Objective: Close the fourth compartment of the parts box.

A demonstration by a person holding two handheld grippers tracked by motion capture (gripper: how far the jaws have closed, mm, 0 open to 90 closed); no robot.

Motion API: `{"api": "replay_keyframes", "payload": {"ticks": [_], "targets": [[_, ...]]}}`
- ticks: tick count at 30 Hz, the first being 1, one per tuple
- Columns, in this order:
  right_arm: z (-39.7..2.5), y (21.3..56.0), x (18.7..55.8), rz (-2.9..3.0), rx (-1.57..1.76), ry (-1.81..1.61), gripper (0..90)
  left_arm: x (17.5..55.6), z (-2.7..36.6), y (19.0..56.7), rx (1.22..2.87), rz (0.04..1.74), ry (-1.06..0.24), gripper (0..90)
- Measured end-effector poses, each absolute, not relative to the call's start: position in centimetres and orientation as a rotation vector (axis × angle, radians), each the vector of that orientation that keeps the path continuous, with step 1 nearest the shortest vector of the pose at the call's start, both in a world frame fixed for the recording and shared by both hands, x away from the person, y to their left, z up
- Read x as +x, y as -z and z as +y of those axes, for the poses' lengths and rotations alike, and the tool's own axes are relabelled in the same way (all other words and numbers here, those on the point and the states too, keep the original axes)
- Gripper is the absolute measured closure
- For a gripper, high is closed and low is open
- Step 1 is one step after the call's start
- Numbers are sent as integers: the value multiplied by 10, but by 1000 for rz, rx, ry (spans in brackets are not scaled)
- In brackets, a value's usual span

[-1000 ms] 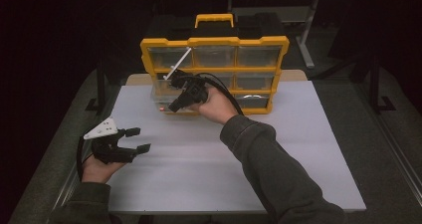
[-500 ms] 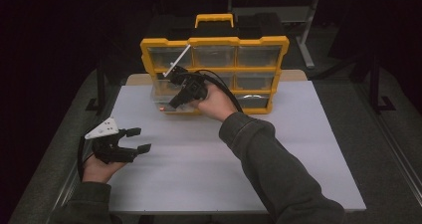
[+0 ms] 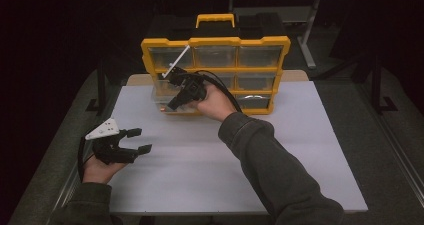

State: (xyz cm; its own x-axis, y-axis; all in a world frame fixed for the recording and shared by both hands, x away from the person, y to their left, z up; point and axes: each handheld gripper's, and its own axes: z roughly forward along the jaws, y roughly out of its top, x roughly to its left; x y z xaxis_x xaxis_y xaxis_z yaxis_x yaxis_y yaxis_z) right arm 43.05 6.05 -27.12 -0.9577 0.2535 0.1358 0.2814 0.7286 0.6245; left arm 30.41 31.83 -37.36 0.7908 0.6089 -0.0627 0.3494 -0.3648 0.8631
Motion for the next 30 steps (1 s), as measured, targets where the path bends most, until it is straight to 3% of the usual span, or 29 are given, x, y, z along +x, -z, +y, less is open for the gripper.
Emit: {"api": "replay_keyframes", "payload": {"ticks": [30], "targets": [[69,275,433,-2900,-410,1035,893,305,318,373,1987,716,-331,252]]}}
